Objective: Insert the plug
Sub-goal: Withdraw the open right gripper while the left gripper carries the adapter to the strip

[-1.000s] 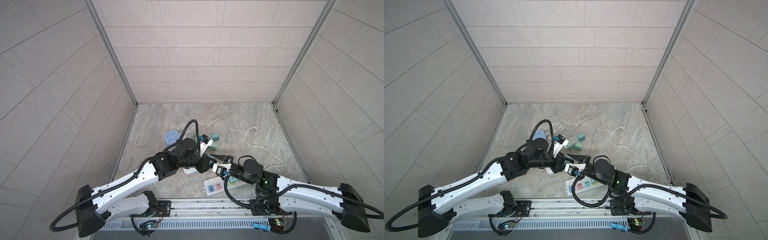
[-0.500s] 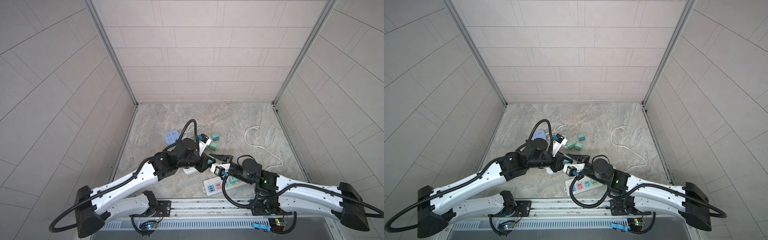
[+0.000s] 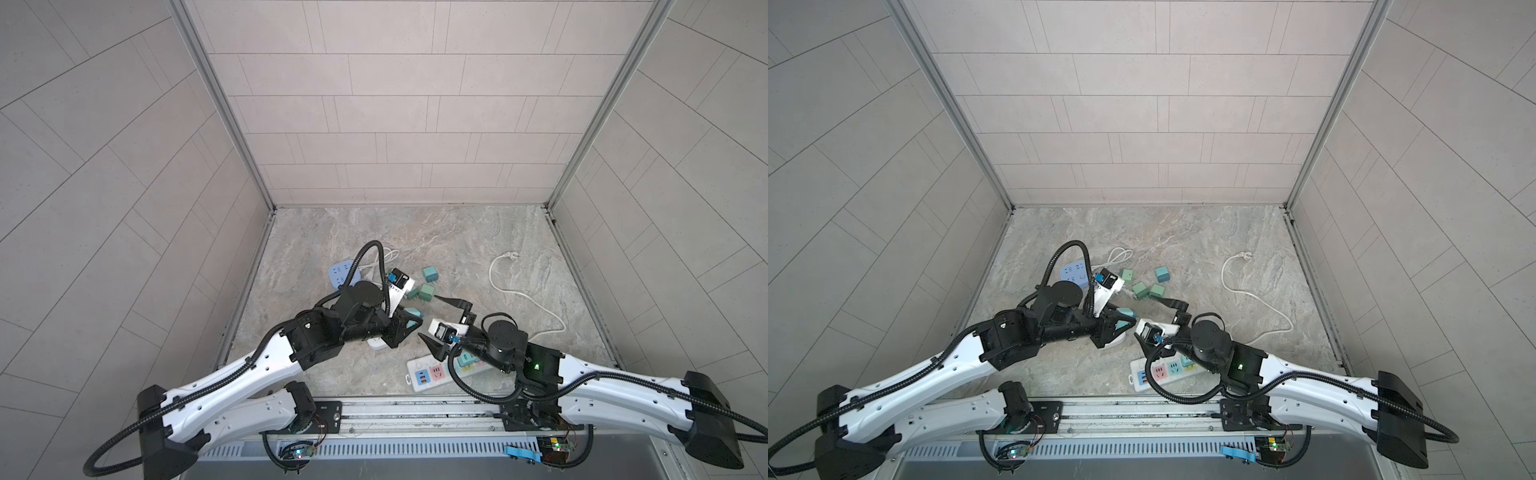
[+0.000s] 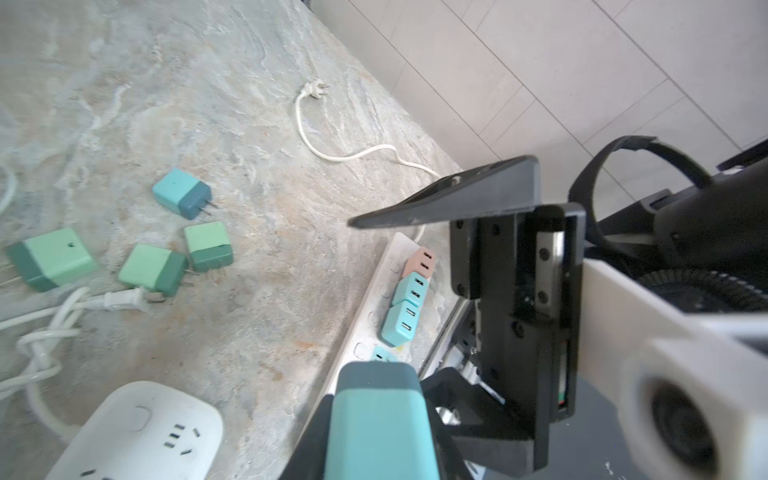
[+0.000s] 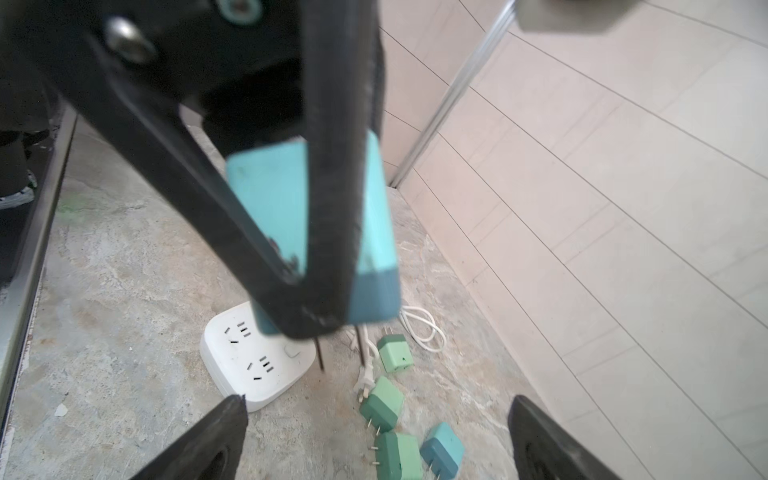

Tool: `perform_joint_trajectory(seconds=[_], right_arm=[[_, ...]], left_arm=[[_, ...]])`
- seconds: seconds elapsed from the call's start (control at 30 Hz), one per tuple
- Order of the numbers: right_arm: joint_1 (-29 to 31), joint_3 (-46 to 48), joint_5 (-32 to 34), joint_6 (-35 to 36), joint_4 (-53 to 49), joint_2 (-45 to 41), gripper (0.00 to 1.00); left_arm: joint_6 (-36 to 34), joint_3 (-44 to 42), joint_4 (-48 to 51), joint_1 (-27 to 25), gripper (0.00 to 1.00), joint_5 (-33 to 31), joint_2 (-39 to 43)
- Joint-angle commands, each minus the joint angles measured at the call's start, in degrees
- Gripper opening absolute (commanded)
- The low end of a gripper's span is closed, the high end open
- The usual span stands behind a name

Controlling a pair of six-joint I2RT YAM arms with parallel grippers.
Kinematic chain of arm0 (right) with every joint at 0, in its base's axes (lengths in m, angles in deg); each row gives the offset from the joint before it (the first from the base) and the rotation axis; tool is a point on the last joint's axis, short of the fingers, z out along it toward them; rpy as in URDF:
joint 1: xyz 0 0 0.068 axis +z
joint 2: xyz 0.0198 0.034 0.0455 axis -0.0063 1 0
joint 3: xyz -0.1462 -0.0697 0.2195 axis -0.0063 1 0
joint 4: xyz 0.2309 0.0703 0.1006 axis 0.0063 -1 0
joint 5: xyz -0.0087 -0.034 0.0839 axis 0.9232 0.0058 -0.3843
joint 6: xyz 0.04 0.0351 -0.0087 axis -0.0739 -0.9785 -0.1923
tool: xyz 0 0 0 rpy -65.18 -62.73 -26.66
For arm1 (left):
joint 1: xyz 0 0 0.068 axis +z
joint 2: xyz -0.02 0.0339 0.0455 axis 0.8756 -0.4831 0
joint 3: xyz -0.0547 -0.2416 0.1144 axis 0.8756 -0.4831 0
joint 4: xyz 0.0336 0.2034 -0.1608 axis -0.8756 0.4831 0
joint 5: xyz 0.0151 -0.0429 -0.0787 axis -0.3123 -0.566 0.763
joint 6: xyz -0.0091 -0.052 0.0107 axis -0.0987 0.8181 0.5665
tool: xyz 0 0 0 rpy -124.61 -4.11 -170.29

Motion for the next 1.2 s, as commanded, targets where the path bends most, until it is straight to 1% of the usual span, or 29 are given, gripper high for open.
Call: perform_joint_trajectory(seconds=[0.0,0.1,0.23,0.27,0.37,0.47,0.53,0.63,0.83,0.93,1.03,1.17], right_arm=[[-4.7,2.2,3.2,-6.9,-0.3,-3.9,1.00],[-12.7,4.3,3.6,-14.5,-0.6,-7.0,1.00],[-27.7,4.9,4.5,-27.4,-4.4,-9.5,1.00],[-31.3,4.8,5.0,-30.8,-5.6,-9.5,1.00],[-39.8,4.9,6.4,-37.8,-7.4,-7.9,1.00],[-46.5,4.9,8.8,-44.5,-8.8,-4.7,1.00],[-49.9,5.0,8.2,-48.3,-9.1,-2.6,1.00],[-52.4,4.5,8.4,-52.0,-10.0,0.0,1.00],[-53.6,4.0,10.3,-54.5,-11.1,3.1,1.00],[-53.7,3.9,14.1,-55.9,-12.4,3.9,1.00],[-54.4,4.1,18.0,-59.7,-15.6,2.6,1.00],[-54.5,7.1,18.2,-60.6,-15.4,-2.3,1.00]], left_arm=[[-2.4,-0.4,5.0,-0.5,0.00,-9.1,1.9],[-3.2,-1.0,6.1,-0.9,0.00,-9.7,3.2],[-3.0,-1.1,8.2,-1.7,0.00,-9.6,2.4],[-2.8,-0.4,9.7,-2.9,0.00,-12.2,1.4],[-3.3,1.4,12.5,-6.1,0.00,-16.4,-2.8],[-3.5,2.9,13.7,-7.9,0.00,-15.8,-7.4],[-3.6,3.6,13.8,-8.2,0.00,-13.5,-9.4],[-3.7,4.1,13.6,-8.2,0.00,-11.7,-11.8],[-4.2,5.8,13.3,-8.3,0.00,-9.9,-17.3],[-4.6,7.4,13.0,-8.4,0.00,-8.6,-20.8],[-5.3,9.9,14.1,-8.5,0.00,-7.5,-24.4],[-6.1,13.7,15.8,-9.0,0.00,-6.6,-29.3]])
